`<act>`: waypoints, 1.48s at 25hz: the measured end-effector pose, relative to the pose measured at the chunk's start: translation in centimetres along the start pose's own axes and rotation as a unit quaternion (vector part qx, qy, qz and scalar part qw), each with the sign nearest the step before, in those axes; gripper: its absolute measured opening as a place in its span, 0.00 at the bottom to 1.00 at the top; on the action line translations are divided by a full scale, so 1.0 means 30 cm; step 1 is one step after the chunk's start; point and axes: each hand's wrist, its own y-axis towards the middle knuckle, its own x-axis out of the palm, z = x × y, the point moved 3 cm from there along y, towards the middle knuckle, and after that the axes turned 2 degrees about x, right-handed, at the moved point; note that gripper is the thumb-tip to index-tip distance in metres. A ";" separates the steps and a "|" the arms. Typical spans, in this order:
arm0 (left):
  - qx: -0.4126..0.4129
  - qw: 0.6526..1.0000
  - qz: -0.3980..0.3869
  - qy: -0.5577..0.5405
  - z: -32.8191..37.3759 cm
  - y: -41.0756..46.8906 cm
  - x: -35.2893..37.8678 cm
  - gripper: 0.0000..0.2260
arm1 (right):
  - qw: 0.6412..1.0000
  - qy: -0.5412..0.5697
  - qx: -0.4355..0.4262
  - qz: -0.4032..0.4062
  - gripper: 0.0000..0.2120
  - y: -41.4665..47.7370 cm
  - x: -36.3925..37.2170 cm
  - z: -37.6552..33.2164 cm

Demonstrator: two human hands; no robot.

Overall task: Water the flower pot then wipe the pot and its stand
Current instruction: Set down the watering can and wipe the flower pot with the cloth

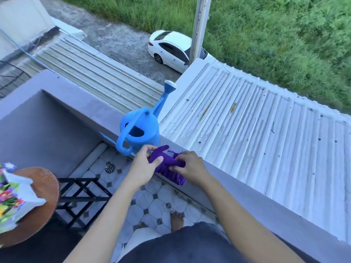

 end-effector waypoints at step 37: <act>-0.327 0.662 0.528 -0.420 -0.848 -0.157 -0.961 0.16 | 0.963 0.237 0.073 -0.106 0.25 0.399 1.047 -0.935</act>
